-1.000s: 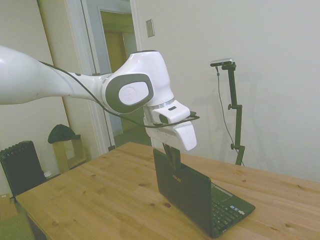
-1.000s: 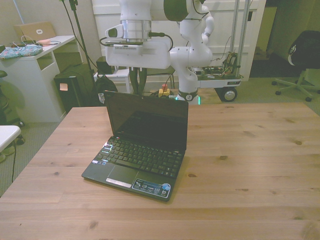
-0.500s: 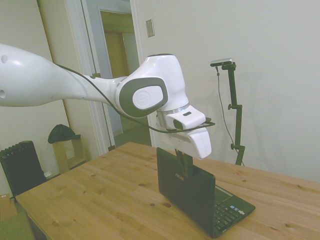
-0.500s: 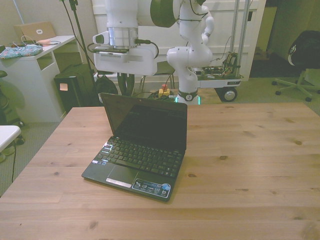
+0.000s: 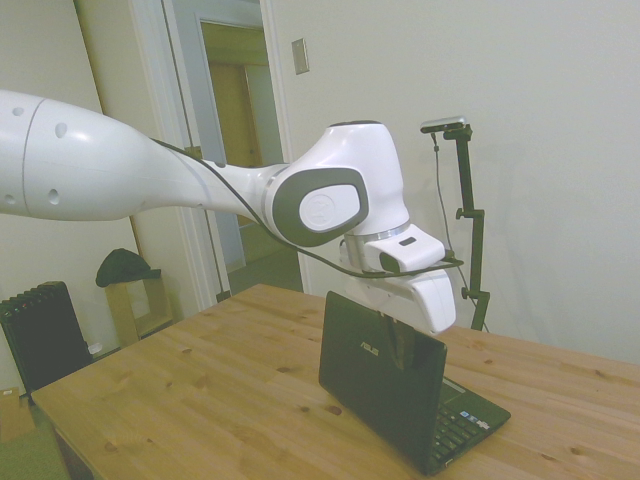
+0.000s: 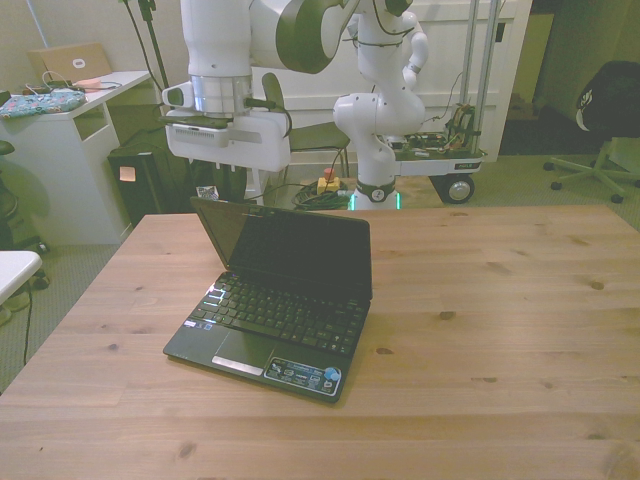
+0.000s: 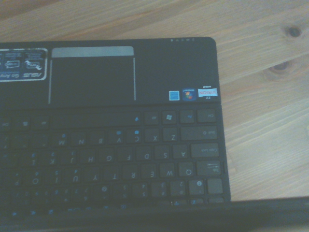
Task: Close the laptop
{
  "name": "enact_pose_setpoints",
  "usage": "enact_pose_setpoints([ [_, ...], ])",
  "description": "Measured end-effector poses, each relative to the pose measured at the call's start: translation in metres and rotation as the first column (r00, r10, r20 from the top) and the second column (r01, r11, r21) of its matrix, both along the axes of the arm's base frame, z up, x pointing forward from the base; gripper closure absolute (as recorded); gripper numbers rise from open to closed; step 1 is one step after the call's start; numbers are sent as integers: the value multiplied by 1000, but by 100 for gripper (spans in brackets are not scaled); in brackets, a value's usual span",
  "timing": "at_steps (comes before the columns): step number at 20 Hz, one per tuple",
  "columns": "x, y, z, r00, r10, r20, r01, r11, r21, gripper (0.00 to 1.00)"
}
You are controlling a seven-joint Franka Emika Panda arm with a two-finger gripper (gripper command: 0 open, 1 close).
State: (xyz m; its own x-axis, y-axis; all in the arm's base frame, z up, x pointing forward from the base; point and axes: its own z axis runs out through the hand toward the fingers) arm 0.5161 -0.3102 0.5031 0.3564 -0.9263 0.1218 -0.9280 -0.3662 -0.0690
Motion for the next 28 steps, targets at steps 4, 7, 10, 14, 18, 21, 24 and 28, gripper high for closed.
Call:
enact_pose_setpoints([
  [4, 3, -19, -7, 1000, -13, -7, 13, 1000, -3, 100],
  [7, 5, -35, -15, 1000, -24, -15, 24, 1000, -6, 100],
  [10, 10, -49, -26, 999, -38, -28, 37, 999, -14, 100],
  [14, 22, -54, -36, 999, -35, -36, 34, 999, -27, 100],
  [18, 38, -27, -22, 1000, 17, -20, -18, 999, -33, 100],
  [21, 43, 3, 3, 998, 59, -3, -59, 998, -26, 100],
  [24, 37, 8, 19, 998, 64, 12, -64, 998, -24, 100],
  [28, 43, 7, 26, 998, 63, 13, -62, 998, -31, 100],
])
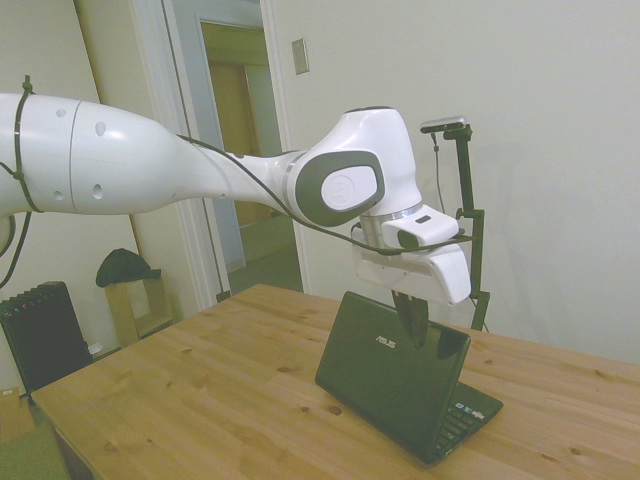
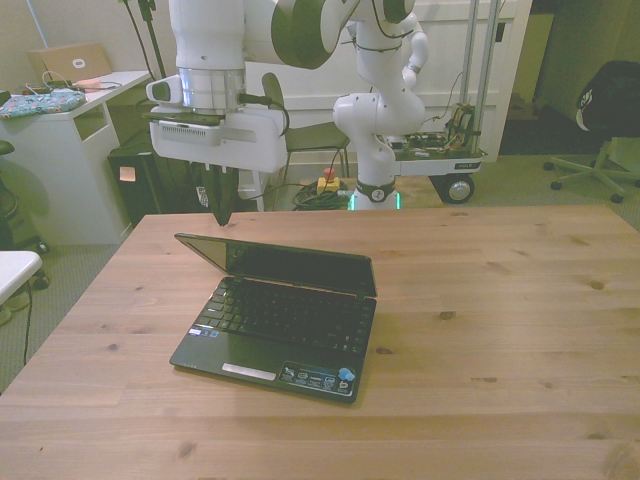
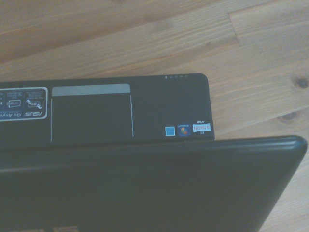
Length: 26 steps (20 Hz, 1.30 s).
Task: Close the laptop
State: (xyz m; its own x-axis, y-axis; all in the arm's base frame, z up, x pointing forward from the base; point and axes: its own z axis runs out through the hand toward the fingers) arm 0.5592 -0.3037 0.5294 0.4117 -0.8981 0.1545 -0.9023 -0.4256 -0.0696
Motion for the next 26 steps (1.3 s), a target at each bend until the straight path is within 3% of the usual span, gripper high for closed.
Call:
enact_pose_setpoints([
  [6, 42, 2, 2, 1000, 15, -13, -15, 1000, -24, 100],
  [13, 80, -5, -56, 997, 1, -73, -3, 1000, -31, 100],
  [22, 85, -30, -127, 992, -26, -122, 22, 999, -33, 100],
  [26, 80, -33, -140, 992, -30, -122, 27, 999, -30, 100],
])
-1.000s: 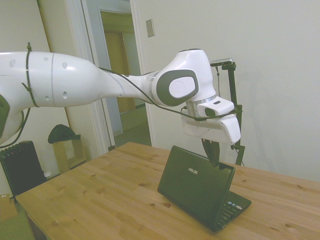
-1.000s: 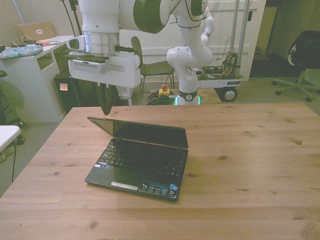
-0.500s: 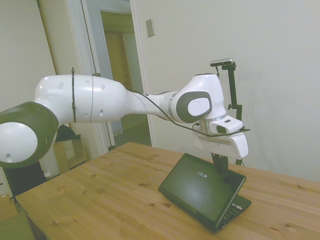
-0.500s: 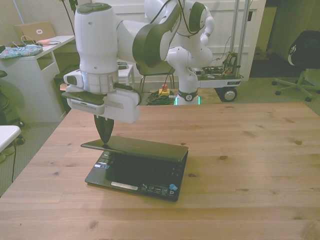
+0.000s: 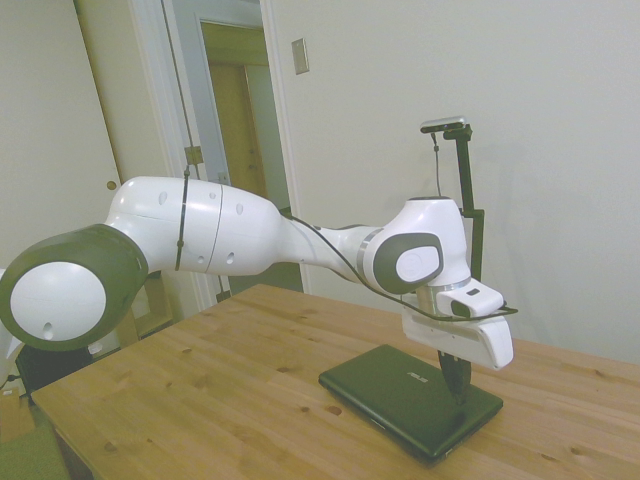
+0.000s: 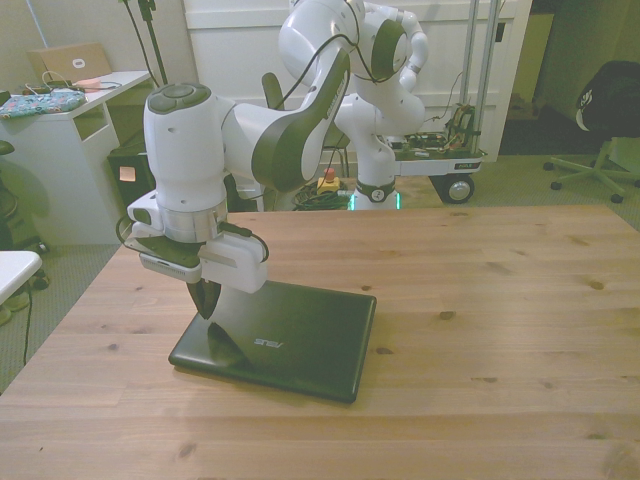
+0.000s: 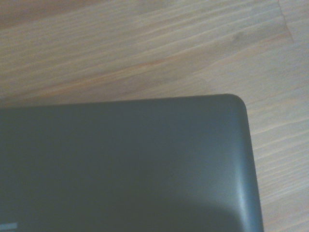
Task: Close the laptop
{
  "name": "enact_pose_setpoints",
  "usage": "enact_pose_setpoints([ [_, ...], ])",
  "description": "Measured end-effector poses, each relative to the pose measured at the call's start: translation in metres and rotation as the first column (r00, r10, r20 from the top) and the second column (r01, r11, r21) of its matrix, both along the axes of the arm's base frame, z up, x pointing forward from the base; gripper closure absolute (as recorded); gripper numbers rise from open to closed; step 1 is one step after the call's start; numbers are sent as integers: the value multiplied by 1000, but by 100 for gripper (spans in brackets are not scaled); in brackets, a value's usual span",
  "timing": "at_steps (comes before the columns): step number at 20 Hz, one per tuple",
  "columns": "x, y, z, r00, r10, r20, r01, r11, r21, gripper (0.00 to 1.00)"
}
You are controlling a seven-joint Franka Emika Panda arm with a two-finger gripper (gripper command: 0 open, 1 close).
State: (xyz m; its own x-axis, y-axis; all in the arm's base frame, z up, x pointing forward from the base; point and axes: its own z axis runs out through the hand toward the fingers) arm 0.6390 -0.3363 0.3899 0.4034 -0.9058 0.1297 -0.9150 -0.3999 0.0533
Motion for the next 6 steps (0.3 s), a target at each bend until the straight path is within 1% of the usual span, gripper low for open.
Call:
enact_pose_setpoints([
  [1, 0, 2, 7, 1000, 3, 10, -3, 1000, 0, 100],
  [2, -1, 7, 20, 1000, 10, 27, -10, 1000, -2, 100],
  [5, -12, 34, 80, 995, 44, 93, -44, 999, 1, 100],
  [6, -19, 47, 104, 992, 60, 111, -61, 998, 7, 0],
])
